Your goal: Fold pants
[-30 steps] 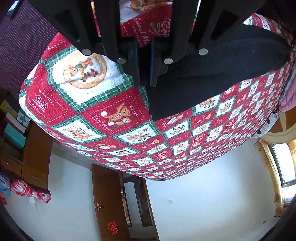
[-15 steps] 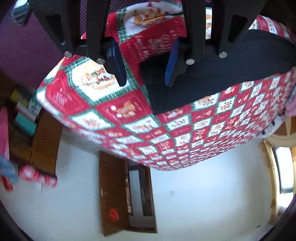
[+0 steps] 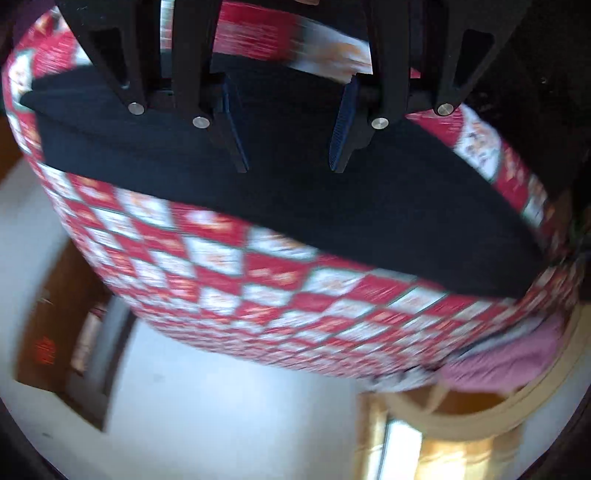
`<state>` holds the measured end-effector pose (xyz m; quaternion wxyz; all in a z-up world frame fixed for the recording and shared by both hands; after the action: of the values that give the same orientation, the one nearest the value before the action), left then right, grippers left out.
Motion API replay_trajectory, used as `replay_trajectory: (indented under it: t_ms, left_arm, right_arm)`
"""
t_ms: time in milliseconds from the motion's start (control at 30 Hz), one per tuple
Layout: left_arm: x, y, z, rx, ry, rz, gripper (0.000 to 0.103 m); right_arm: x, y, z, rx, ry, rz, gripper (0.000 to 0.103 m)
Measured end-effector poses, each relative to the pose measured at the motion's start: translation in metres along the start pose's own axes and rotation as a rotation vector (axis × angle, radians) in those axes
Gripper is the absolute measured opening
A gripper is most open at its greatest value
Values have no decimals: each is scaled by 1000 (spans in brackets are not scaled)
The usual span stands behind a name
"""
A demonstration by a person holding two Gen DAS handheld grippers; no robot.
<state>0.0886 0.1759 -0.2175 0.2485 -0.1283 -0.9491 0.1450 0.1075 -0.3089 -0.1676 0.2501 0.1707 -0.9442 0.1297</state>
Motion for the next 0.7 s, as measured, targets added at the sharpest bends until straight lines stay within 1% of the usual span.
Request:
replay_trajectory:
  t_ms: [67, 100, 200, 333, 500, 533, 567, 633, 667, 700]
  left_arm:
    - [1, 5, 1, 10, 1, -16, 34]
    - [-1, 7, 1, 10, 7, -26, 25]
    - [-1, 8, 3, 8, 11, -36, 16]
    - [-4, 2, 1, -37, 29, -55, 12]
    - [-3, 1, -5, -40, 26, -54, 11]
    - [-2, 2, -7, -39, 25, -55, 11]
    - [-1, 3, -8, -35, 21, -54, 11]
    - [1, 5, -10, -27, 18, -58, 11]
    - [1, 6, -10, -27, 20, -60, 11]
    - [0, 5, -9, -26, 21, -61, 11]
  right_arm:
    - [-13, 26, 4, 52, 18, -38, 45]
    - [-20, 40, 7, 95, 26, -47, 45]
    - [-36, 66, 13, 173, 41, -83, 45]
    - [-44, 80, 15, 230, 46, -97, 45]
    - [-53, 93, 17, 309, 53, -102, 45]
    - [-55, 96, 17, 318, 54, -104, 40]
    - [-56, 99, 17, 327, 55, -109, 28]
    - [-58, 103, 18, 335, 58, -115, 19]
    - [-59, 105, 18, 336, 61, -115, 16]
    - [-60, 106, 18, 338, 65, -117, 16]
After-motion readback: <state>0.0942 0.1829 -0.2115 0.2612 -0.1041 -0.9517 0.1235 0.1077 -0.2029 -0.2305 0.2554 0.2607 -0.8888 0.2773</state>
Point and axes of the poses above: each gripper's, at about its wrist camera, not at the fingertips, and x roughly against the way its jaws point, y to its left, z to its underside, the point moved 7 cm from there along -x, roughly the way its jaws point, and after that the axes turned 12 degrees about -y, right-handed, at the moved point
